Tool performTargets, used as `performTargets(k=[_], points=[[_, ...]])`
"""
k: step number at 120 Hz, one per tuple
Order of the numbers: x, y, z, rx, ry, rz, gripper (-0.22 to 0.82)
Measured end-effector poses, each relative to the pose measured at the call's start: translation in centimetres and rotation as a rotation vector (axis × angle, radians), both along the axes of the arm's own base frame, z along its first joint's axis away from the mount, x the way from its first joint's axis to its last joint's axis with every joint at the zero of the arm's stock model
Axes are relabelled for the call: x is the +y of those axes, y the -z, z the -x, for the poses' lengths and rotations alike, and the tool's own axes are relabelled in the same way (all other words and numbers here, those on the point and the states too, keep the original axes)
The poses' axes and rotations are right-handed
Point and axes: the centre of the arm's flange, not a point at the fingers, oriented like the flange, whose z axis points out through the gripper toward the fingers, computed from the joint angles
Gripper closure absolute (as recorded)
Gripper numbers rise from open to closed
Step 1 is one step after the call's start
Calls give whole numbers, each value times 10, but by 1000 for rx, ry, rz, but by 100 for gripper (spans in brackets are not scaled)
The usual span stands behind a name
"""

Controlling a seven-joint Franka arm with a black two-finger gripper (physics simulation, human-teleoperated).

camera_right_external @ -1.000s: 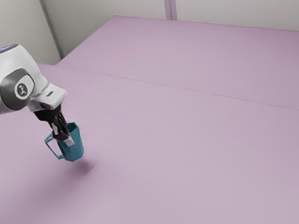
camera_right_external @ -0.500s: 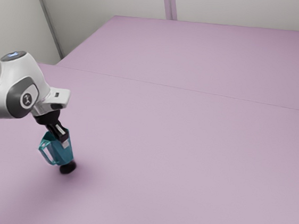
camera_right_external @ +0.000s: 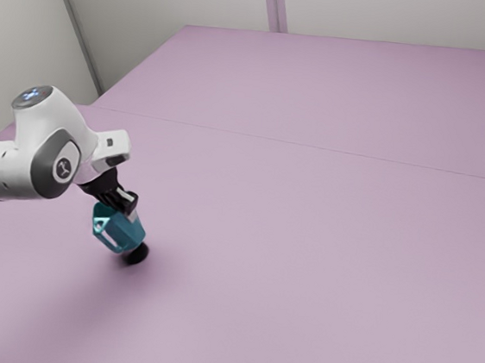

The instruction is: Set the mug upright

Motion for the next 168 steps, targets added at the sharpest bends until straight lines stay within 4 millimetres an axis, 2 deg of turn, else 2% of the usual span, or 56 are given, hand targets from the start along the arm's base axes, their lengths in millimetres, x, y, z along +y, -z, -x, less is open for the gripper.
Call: performTargets(k=[56,125,168], points=[[-25,20,-6,38,-56,40,78],[-31,36,-13,48,-109,60,78],[-34,32,-16,45,-102,70,47]])
